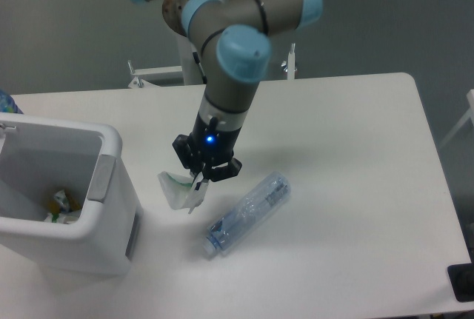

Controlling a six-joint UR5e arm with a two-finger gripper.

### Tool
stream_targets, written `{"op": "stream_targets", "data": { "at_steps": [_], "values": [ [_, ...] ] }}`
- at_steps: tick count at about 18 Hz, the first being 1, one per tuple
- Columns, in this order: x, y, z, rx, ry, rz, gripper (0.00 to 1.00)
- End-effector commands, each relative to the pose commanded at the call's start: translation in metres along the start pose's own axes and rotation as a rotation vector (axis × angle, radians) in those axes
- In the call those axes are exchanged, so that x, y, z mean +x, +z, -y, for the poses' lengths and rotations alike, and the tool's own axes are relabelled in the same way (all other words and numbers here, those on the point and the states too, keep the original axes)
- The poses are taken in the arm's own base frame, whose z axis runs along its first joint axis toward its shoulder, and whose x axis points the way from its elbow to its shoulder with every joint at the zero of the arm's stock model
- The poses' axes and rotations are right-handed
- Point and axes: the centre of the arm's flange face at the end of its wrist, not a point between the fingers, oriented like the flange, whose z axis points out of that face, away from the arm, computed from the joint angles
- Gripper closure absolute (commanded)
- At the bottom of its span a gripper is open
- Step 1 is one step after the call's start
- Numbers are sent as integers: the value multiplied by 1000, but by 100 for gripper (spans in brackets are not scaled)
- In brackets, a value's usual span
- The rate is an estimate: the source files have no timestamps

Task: Place the trash in the trash can
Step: 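Lift the paper and carry it over the white bin, release, then move the open gripper back over the clear plastic bottle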

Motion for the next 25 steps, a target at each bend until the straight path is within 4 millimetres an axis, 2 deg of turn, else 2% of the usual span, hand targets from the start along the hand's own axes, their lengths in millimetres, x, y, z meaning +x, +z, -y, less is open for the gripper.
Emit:
{"op": "stream_targets", "data": {
  "at_steps": [2, 4, 8, 11, 13, 14, 15, 17, 18, 19, 24, 25],
  "values": [
    [9, -25, 20, 59, -22, 10, 100],
    [27, -50, 38, 111, -34, 14, 100],
    [71, -88, 50, 180, 1, 5, 100],
    [117, -81, 59, 176, 60, -38, 100],
    [135, -69, 60, 159, 53, -64, 100],
    [143, -63, 61, 152, 59, -76, 96],
    [150, -56, 62, 146, 70, -89, 92],
    [169, -41, 64, 146, 110, -110, 58],
    [176, -36, 65, 150, 128, -117, 33],
    [179, -34, 67, 158, 143, -118, 0],
    [171, -24, 74, 183, 169, -102, 0],
    [161, -24, 75, 184, 158, -94, 0]
  ]
}}
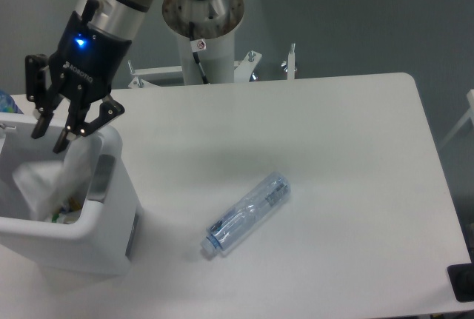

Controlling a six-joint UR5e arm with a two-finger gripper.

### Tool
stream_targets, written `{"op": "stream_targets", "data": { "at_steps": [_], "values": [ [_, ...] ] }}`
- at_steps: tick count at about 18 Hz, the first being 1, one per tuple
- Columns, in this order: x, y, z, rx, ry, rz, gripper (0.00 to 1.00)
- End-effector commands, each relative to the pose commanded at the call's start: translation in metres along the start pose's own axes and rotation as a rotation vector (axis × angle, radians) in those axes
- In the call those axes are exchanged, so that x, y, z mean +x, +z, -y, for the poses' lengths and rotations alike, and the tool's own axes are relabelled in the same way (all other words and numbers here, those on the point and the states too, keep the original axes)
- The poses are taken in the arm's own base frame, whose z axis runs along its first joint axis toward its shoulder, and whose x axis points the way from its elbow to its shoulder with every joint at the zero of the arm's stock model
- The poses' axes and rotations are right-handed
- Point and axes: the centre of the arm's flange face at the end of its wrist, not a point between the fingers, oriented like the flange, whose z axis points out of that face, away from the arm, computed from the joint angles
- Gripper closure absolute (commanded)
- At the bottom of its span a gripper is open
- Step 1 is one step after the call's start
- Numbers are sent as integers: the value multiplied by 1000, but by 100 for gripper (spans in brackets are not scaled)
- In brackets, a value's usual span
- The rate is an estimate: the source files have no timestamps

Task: Place the trash in the trash can
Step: 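Move the open gripper back over the clear plastic bottle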

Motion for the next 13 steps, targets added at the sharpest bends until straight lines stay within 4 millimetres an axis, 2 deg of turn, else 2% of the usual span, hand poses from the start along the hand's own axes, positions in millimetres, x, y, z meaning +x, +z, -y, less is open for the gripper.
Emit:
{"op": "stream_targets", "data": {
  "at_steps": [1, 3, 6, 7, 10, 13],
  "values": [
    [-18, -7, -1, 7, -18, 26, 0],
    [-77, -19, -12, 11, -78, 83, 0],
    [-152, -19, -31, -4, -98, 133, 0],
    [-172, -16, -39, -11, -93, 142, 0],
    [-213, 6, -69, -62, -47, 131, 0],
    [-242, 31, -106, -244, -4, 235, 0]
  ]
}}
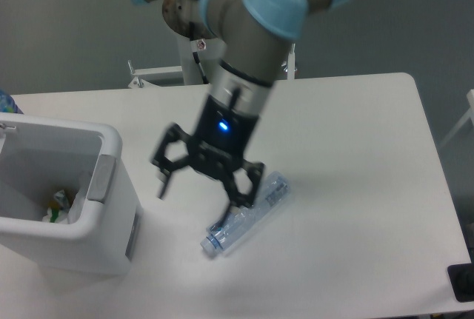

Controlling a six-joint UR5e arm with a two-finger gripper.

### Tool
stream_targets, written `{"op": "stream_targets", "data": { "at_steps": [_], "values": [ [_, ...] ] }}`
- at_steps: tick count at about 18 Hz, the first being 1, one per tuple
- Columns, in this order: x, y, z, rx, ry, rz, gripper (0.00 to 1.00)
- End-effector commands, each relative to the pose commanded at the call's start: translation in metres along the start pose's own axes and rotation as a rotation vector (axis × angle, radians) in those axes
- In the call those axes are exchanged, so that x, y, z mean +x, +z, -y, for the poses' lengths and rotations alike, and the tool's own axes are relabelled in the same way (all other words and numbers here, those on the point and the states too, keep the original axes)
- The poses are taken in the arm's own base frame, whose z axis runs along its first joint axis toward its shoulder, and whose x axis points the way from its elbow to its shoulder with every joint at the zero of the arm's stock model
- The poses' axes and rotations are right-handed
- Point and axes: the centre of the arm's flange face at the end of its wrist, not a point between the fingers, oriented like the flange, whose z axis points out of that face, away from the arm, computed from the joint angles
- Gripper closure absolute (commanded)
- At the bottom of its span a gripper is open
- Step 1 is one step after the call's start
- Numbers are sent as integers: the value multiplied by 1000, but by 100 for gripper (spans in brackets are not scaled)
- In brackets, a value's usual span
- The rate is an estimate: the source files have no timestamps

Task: Place the trash in the trash can
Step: 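Move the open gripper back over the clear plastic bottle, then lower and close the gripper around the bottle's capped end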

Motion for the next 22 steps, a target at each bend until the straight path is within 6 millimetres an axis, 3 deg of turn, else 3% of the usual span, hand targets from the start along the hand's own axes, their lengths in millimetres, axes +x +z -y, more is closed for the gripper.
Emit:
{"op": "stream_targets", "data": {
  "at_steps": [3, 5, 9, 11, 14, 22],
  "values": [
    [1, 44, -15, -151, 52, 51, 0],
    [3, 63, -22, -188, 54, 43, 0],
    [31, 97, -35, -328, 163, 67, 0],
    [50, 112, -39, -398, 213, 85, 0],
    [60, 131, -46, -437, 232, 71, 0],
    [69, 169, -57, -518, 279, 68, 0]
  ]
}}
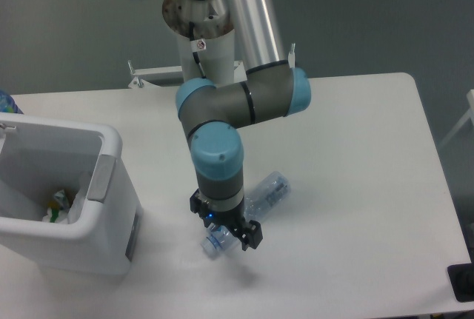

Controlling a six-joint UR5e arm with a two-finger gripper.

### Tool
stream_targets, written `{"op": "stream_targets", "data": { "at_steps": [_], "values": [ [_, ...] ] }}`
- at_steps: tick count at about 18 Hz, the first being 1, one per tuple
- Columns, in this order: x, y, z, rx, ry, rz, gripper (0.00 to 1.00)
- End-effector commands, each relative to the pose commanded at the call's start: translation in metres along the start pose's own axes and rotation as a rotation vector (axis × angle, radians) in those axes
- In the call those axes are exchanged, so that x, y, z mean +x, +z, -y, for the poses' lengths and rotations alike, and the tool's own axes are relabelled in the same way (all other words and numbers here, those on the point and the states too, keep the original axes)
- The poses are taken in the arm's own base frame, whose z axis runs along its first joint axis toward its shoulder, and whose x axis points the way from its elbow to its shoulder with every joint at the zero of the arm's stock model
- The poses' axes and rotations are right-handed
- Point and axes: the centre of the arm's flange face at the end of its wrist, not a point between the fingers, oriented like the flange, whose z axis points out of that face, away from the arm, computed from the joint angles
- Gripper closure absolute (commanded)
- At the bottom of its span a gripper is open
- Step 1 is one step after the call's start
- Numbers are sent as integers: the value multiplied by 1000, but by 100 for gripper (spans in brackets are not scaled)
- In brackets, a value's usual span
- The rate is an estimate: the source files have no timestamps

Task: Place the trash in the trash can
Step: 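Lower and close the gripper around the bottle's capped end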

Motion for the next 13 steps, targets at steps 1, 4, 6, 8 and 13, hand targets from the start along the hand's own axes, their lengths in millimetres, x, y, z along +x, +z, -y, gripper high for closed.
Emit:
{"op": "stream_targets", "data": {
  "at_steps": [1, 4, 6, 8, 13],
  "values": [
    [1, 5, 0, -5, 2, -6, 0],
    [5, 18, 2, -16, 32, -34, 0],
    [13, 23, 3, -30, 46, -46, 0],
    [12, 25, 4, -35, 48, -54, 2],
    [9, 27, 6, -35, 48, -54, 50]
  ]
}}
